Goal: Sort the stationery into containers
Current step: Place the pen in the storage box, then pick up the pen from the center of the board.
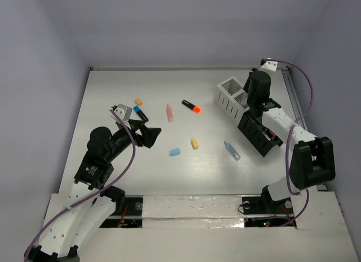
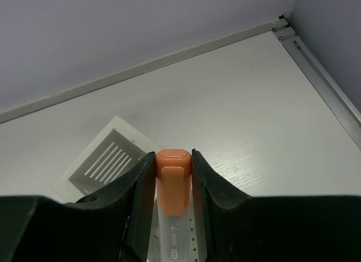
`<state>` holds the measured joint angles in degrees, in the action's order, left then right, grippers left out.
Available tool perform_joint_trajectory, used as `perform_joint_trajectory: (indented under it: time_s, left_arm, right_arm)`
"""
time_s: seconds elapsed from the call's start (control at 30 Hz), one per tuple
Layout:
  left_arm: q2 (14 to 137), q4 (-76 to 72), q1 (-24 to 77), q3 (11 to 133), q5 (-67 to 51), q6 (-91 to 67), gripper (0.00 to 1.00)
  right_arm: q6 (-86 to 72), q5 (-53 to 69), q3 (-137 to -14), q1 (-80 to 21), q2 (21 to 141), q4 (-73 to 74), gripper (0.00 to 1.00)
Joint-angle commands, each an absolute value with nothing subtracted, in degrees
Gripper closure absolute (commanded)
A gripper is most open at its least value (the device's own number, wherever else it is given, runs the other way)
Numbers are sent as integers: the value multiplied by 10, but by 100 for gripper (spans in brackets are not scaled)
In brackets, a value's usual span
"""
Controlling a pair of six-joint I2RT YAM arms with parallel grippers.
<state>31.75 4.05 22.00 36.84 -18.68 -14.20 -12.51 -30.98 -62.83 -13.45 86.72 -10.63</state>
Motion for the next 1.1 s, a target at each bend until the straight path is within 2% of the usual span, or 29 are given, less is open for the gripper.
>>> perform_joint_trajectory:
  time_s: [0.0, 0.03, 0.13, 0.3, 0.4, 0.43, 0.5, 0.57, 0.63, 0.67, 0.77, 0.9, 1.0, 1.07]
  left_arm:
    - [311, 10, 218, 388, -193, -138, 18]
    - [311, 10, 218, 389, -194, -138, 18]
    - [311, 10, 218, 388, -194, -138, 18]
    - [309, 11, 218, 389, -192, -138, 18]
    - [308, 10, 218, 388, -187, -138, 18]
    - [308, 11, 218, 389, -184, -139, 18]
    - [306, 11, 213, 389, -180, -139, 18]
    - [303, 12, 213, 390, -172, -139, 19]
    - [298, 13, 207, 390, -160, -140, 20]
    - [295, 14, 207, 390, -156, -141, 21]
    - [292, 14, 207, 389, -146, -142, 28]
    - [293, 16, 207, 390, -142, -142, 53]
    - [294, 19, 207, 390, -139, -142, 63]
    - [293, 19, 207, 390, -137, -142, 65]
  right_arm:
    - [-143, -298, -618, -132, 851, -122, 65]
    - [-145, -293, -614, -132, 848, -121, 56]
    - [-152, -278, -614, -132, 838, -107, 45]
    - [-171, -238, -606, -132, 807, -99, 37]
    - [-188, -188, -606, -132, 789, -92, 36]
    - [-189, -169, -606, -145, 784, -91, 37]
    - [-192, -129, -613, -162, 788, -80, 47]
    - [-194, -102, -634, -195, 808, -65, 61]
    - [-196, -78, -655, -220, 827, -51, 84]
    - [-198, -69, -663, -247, 851, -47, 86]
    - [-196, -41, -709, -289, 896, -27, 89]
    - [-192, -8, -771, -348, 1008, -3, 89]
    - [-185, -6, -830, -369, 1064, 38, 85]
    - [-177, -7, -861, -388, 1111, 56, 76]
